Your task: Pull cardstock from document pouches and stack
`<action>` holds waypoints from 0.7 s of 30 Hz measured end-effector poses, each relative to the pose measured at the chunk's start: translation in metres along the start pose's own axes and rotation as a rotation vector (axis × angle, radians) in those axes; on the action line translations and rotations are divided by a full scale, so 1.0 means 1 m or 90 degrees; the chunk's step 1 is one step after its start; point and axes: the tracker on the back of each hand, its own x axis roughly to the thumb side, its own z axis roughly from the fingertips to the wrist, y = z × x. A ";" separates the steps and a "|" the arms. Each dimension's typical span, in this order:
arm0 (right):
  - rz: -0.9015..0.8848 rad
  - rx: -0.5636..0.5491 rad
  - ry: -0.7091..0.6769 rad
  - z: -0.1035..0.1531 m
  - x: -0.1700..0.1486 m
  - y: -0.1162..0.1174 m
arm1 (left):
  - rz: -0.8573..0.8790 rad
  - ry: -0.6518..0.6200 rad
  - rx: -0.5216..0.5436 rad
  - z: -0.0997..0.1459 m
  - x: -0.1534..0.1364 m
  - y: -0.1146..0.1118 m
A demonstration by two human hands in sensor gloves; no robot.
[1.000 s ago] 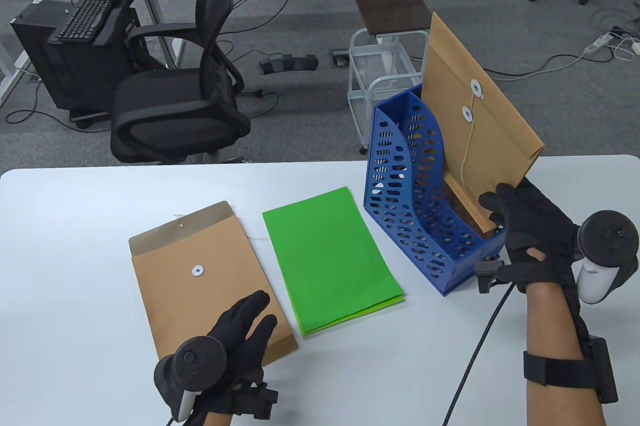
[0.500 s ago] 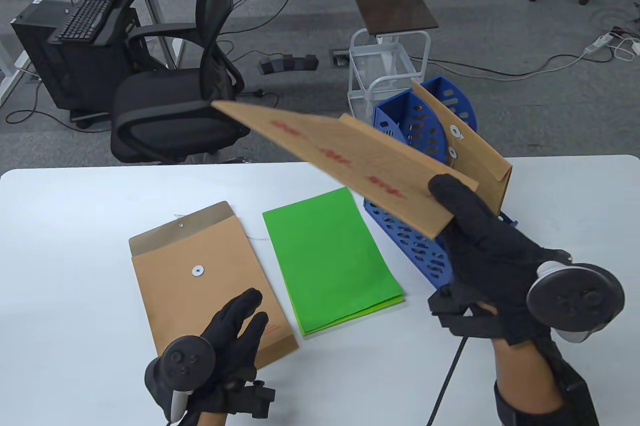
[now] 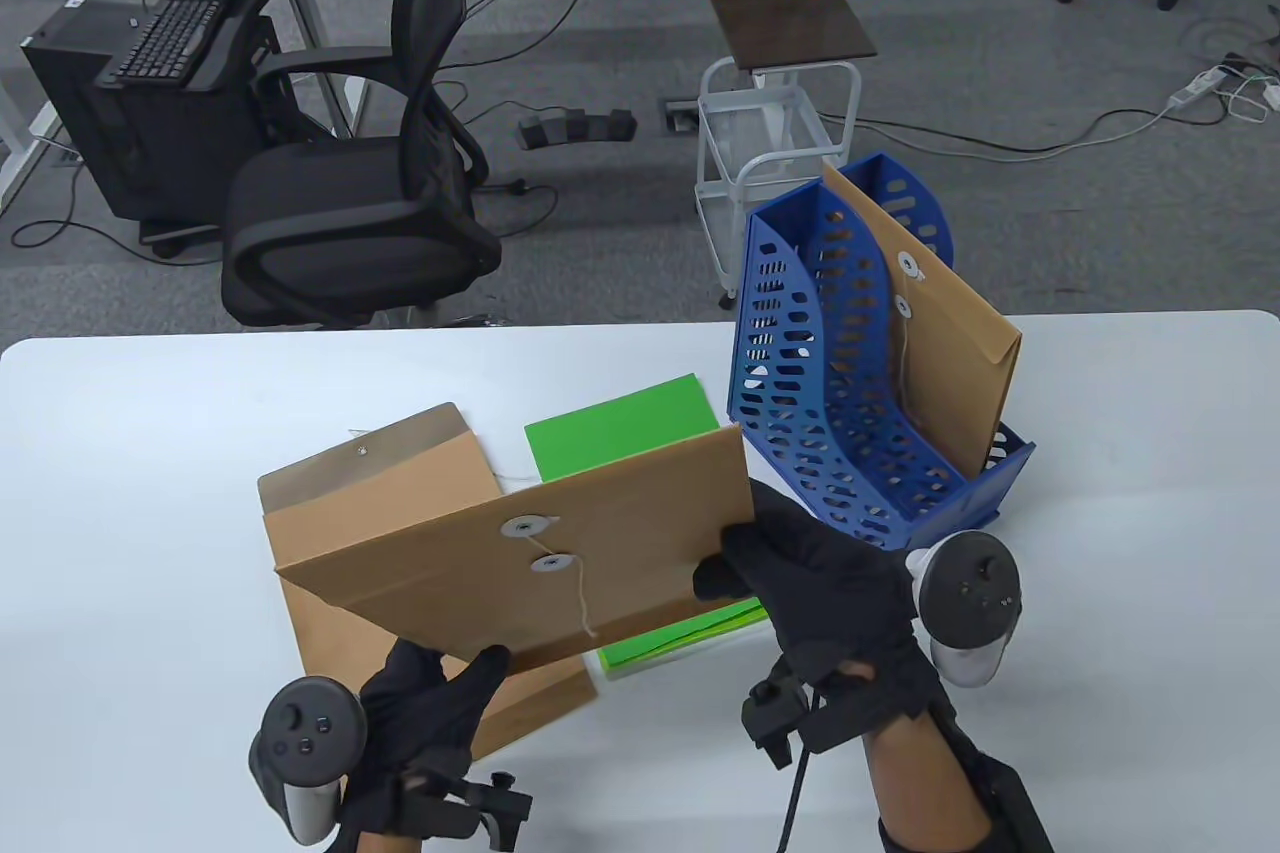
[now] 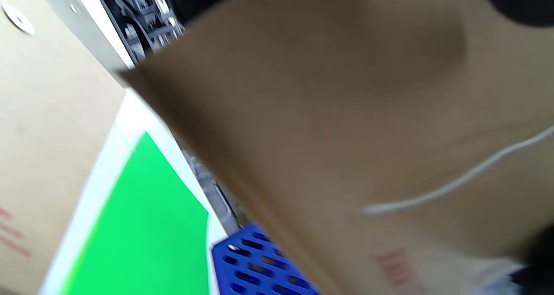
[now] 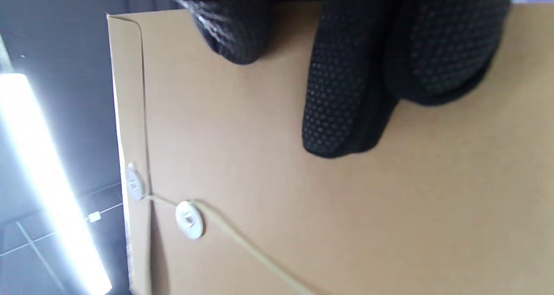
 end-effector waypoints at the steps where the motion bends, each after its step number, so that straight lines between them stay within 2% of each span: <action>1: -0.006 -0.015 0.000 0.000 -0.001 -0.001 | 0.030 -0.012 -0.010 0.000 0.000 0.002; 3: -0.036 0.026 0.020 -0.003 -0.004 -0.007 | 0.077 -0.054 -0.030 -0.002 0.001 0.004; 7: -0.039 0.098 0.031 -0.004 -0.011 -0.008 | 0.082 -0.074 -0.168 -0.005 0.005 -0.010; 8: -0.030 0.100 0.037 -0.003 -0.013 -0.008 | 0.066 -0.075 -0.184 -0.005 0.005 -0.013; 9: -0.015 0.068 0.045 -0.003 -0.015 -0.009 | 0.039 -0.076 -0.189 -0.005 0.003 -0.016; 12: 0.059 0.048 0.085 -0.003 -0.021 -0.011 | -0.009 -0.070 -0.137 -0.005 0.004 -0.018; 15: 0.219 0.039 0.120 -0.001 -0.025 -0.017 | -0.073 -0.061 -0.075 -0.003 0.004 -0.014; 17: 0.296 0.000 0.144 0.001 -0.025 -0.019 | -0.126 -0.059 -0.026 -0.002 0.003 -0.011; 19: 0.292 -0.029 0.125 0.002 -0.022 -0.017 | -0.159 -0.050 0.026 -0.001 0.004 -0.008; 21: 0.264 -0.021 0.114 0.002 -0.019 -0.012 | -0.192 -0.054 0.058 0.001 0.006 -0.006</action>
